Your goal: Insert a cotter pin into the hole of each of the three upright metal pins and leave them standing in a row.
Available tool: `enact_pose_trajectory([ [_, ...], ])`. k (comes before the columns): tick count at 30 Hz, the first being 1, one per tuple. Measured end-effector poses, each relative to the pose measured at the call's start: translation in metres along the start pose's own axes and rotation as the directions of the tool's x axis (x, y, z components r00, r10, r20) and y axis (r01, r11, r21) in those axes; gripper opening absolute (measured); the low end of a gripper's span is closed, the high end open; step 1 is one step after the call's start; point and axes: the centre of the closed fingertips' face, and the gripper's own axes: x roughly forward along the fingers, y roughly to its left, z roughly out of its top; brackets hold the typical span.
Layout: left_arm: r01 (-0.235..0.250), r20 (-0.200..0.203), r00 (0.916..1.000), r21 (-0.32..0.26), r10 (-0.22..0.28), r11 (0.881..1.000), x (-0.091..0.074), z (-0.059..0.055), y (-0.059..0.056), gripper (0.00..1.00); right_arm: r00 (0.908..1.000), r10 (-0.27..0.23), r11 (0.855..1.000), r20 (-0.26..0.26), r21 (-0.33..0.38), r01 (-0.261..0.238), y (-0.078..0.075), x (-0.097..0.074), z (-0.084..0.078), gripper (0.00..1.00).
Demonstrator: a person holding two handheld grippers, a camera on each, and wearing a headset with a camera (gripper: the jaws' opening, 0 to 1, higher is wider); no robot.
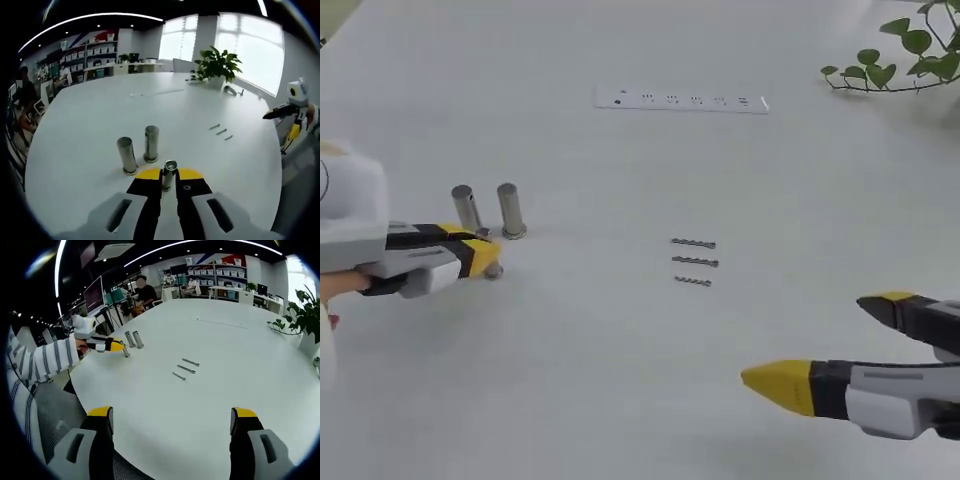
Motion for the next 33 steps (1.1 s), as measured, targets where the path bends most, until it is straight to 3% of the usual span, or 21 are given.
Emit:
enact_pose_trajectory([
  [4,-0.028,0.027,0.9992,-0.015,0.029,0.999,-0.002,0.003,0.003,0.05,1.0000,0.002,1.000,-0.002,-0.002,-0.002,0.000,0.000,0.000,0.96],
  [6,-0.073,0.042,0.9965,0.032,0.072,0.997,-0.005,0.006,0.008,0.05,1.0000,0.002,1.000,-0.002,-0.001,-0.002,0.000,0.000,0.000,0.96],
  [11,-0.075,0.038,0.9965,0.028,0.074,0.997,-0.008,0.005,0.006,0.05,1.0000,0.004,1.000,0.000,0.002,-0.004,0.000,0.001,0.000,0.96],
  [27,-0.005,0.069,0.9976,0.152,-0.005,0.988,-0.017,0.019,-0.037,0.05,0.9998,0.013,1.000,0.015,-0.006,-0.013,0.003,0.002,0.002,0.96],
  [33,0.041,0.069,0.9961,0.188,-0.055,0.981,-0.016,0.021,-0.061,0.05,0.9994,0.016,1.000,0.029,-0.014,-0.016,0.003,0.002,0.007,0.96],
])
